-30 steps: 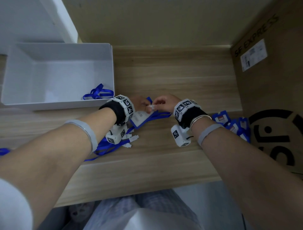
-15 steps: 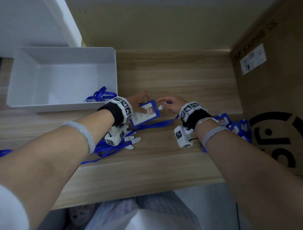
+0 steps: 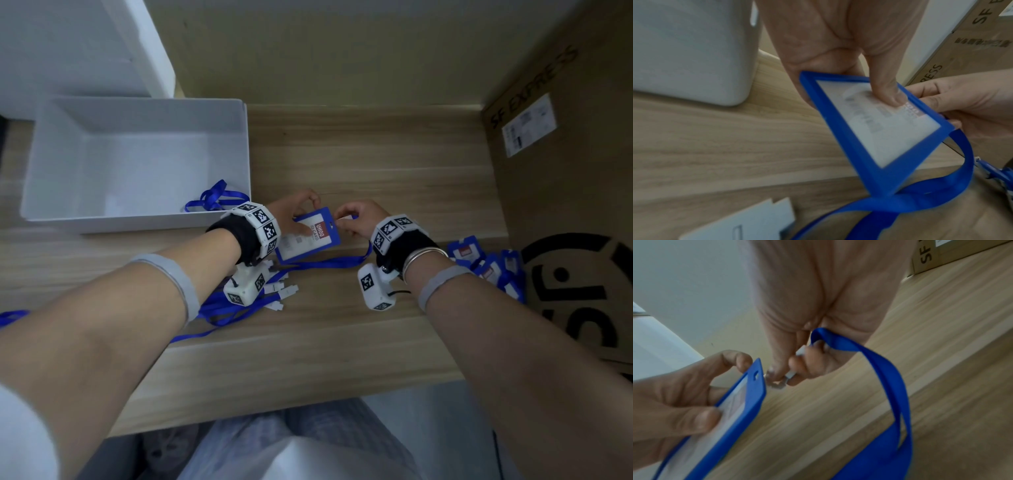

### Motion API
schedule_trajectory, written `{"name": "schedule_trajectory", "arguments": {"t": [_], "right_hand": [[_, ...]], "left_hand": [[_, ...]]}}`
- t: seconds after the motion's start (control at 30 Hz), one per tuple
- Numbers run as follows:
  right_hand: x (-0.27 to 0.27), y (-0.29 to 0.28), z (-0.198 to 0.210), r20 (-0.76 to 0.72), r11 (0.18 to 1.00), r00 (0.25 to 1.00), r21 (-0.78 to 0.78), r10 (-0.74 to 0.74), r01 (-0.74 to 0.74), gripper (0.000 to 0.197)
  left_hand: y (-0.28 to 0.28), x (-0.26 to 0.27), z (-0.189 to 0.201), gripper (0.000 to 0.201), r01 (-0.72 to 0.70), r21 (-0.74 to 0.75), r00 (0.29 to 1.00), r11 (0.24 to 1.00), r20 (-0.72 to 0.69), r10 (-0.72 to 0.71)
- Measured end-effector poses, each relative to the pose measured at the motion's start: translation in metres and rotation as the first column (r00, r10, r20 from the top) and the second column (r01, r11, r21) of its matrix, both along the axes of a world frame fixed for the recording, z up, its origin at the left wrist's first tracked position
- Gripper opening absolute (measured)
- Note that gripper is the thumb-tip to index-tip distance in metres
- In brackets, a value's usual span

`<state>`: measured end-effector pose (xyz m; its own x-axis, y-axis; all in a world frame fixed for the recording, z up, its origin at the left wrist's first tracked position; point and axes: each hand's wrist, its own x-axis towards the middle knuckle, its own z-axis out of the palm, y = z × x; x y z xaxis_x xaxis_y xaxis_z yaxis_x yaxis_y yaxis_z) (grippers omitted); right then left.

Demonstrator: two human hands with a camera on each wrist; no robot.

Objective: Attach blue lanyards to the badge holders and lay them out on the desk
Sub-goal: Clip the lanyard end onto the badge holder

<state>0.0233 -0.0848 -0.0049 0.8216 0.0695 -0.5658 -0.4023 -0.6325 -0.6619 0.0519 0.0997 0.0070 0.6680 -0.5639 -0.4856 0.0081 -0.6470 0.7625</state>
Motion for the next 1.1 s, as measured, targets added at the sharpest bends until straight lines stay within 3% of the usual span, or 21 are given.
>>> {"name": "schedule_trajectory", "arguments": {"t": [0.07,0.13,0.23,0.4,0.73,1.1], "right_hand": [[0.000,0.001,-0.001,-0.023,0.996,0.998,0.058,-0.061,0.062,0.010],[-0.001,0.002,0.001,-0.064,0.987,0.993,0.116,-0.102,0.108,0.021],[-0.002,0.001,0.004,-0.074,0.994,0.996,0.092,-0.049,0.055,0.034],[-0.001,0.003,0.001,-0.073,1.000,0.997,0.013,0.011,-0.010,0.033],[-0.003,0.009,0.005,-0.156,0.978,0.984,0.175,-0.087,0.114,0.032],[-0.004,0.017,0.007,-0.205,0.979,0.972,0.143,-0.115,0.146,0.030]], "left_hand": [[0.001,0.000,0.000,0.038,0.007,0.010,1.000,1.000,-0.007,-0.007],[0.002,-0.001,0.000,0.037,0.011,0.017,1.000,1.000,-0.004,-0.011],[0.001,-0.001,0.001,0.037,0.007,0.026,1.000,1.000,-0.001,-0.007],[0.000,-0.003,0.003,0.035,0.012,0.036,1.000,0.999,-0.009,-0.012],[0.000,-0.004,0.003,0.035,0.050,0.070,0.998,0.996,-0.027,-0.048],[0.003,-0.001,0.002,0.043,0.052,0.178,0.997,0.983,0.053,-0.063]]}}
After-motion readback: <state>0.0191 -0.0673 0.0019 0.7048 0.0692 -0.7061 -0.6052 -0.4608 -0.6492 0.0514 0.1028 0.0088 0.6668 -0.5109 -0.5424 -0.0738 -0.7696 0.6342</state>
